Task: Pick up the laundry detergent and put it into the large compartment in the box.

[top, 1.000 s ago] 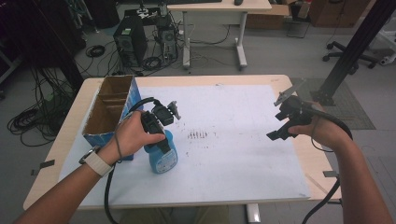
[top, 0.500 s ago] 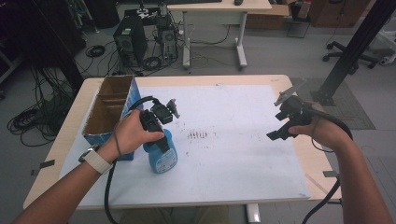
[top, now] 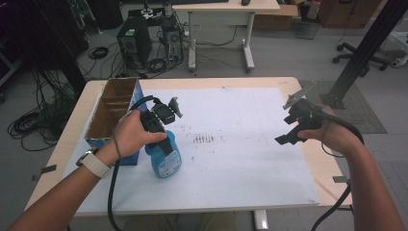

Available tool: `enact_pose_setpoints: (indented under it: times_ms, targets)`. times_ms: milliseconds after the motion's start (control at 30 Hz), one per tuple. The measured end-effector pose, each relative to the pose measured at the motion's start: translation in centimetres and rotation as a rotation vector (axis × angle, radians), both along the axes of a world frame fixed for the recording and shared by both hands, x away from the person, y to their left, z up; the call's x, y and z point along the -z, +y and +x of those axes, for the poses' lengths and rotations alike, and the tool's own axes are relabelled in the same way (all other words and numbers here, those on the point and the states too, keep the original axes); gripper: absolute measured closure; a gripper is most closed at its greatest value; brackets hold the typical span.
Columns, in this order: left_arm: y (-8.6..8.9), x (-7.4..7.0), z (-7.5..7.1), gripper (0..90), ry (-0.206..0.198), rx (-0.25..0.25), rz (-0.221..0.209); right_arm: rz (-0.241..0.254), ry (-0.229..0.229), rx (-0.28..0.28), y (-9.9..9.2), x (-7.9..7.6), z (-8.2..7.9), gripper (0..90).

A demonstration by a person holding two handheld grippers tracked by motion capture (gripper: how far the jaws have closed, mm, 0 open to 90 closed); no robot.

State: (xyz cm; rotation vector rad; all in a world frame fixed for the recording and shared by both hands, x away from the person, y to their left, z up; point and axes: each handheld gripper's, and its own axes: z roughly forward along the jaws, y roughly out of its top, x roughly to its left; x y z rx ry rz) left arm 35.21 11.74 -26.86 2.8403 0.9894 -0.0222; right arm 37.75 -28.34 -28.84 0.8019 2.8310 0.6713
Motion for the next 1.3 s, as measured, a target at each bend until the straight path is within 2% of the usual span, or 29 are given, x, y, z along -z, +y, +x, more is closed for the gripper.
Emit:
enact_pose_setpoints:
  times_ms: [767,1000,1300]
  targets:
    - [1.0,-4.5,-0.5,37.5,-0.019,-0.090,0.001,0.005,-0.004,0.000,-0.2,0.1,-0.3,12.8]
    - [1.3,-6.3,-0.5,37.4,-0.033,-0.131,-0.007,0.006,-0.006,-0.011,0.2,-0.2,-0.2,12.8]
    - [1.7,-8.9,-0.4,37.4,-0.056,-0.189,0.010,0.007,-0.010,-0.015,0.3,-0.4,-0.2,12.8]
